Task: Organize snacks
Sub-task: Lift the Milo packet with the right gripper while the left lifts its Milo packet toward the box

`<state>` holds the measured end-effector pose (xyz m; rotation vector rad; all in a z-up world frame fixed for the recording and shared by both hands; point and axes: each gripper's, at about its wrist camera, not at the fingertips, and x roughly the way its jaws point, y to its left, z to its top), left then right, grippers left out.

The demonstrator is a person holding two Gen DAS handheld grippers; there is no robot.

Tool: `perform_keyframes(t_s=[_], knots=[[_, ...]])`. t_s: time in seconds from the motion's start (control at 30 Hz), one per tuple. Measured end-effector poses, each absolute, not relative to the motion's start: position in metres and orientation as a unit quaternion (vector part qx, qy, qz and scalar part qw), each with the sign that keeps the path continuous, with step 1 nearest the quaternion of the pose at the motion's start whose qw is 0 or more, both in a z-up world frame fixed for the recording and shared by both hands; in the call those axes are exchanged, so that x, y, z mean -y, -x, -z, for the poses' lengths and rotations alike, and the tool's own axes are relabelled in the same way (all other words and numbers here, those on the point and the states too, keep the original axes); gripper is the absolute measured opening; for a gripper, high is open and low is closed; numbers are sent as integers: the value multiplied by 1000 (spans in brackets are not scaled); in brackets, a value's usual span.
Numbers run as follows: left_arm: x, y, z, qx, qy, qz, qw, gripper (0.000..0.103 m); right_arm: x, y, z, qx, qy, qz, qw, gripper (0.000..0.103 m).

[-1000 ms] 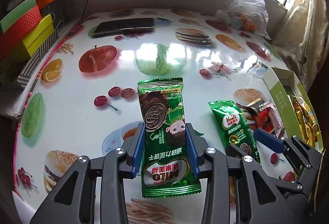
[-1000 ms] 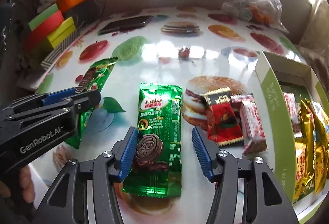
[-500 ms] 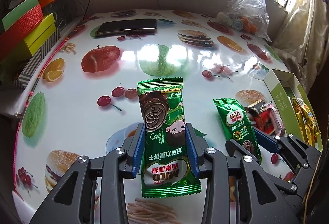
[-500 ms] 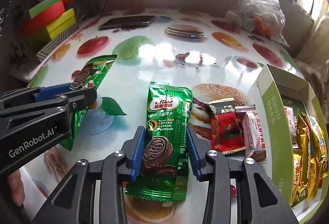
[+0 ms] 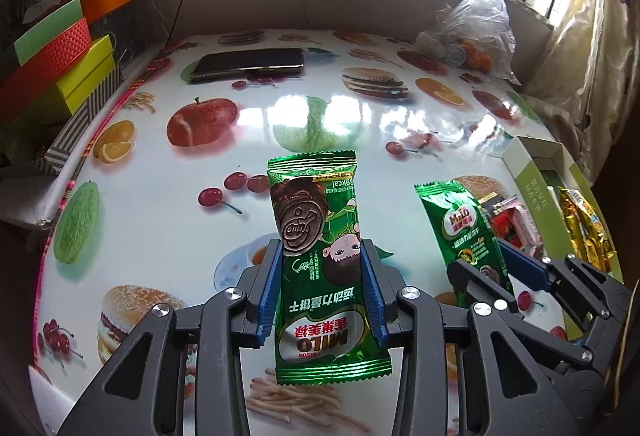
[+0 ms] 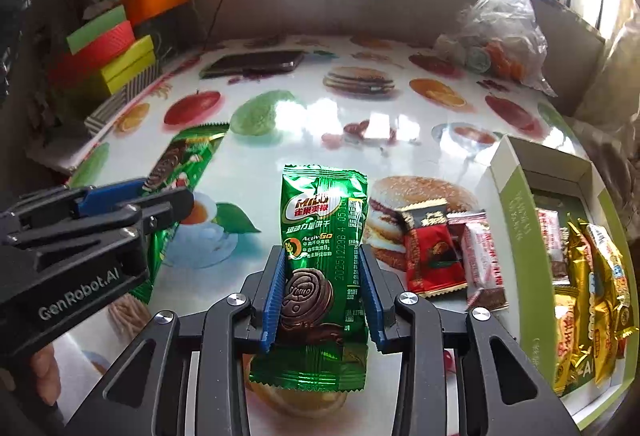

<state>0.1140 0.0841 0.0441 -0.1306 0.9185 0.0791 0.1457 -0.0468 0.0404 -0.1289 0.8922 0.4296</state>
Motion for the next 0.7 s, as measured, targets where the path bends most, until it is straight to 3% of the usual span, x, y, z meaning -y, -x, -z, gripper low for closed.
perform_keyframes(t_s=[0.7], knots=[[-52,-100,-74,-415,47,-6,908,39,80,-124,-81,-401,38,-187,896,34]])
